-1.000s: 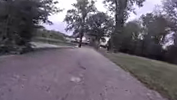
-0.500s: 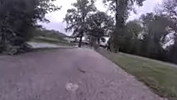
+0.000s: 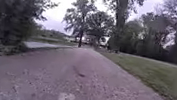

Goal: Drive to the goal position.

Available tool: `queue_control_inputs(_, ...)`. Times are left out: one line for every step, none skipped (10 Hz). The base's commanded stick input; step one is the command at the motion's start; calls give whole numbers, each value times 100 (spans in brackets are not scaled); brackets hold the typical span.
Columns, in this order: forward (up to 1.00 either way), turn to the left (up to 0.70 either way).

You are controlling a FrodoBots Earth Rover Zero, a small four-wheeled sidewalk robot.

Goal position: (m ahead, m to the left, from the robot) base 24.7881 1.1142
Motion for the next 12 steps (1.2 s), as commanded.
queue_control_inputs(70, 0)
queue_control_inputs(70, 0)
queue_control_inputs(70, 0)
queue_control_inputs(70, 0)
queue_control_inputs(70, 0)
queue_control_inputs(70, 0)
queue_control_inputs(70, 0)
queue_control_inputs(70, 0)
queue_control_inputs(70, 0)
queue_control_inputs(70, 0)
queue_control_inputs(70, 0)
queue_control_inputs(70, 0)
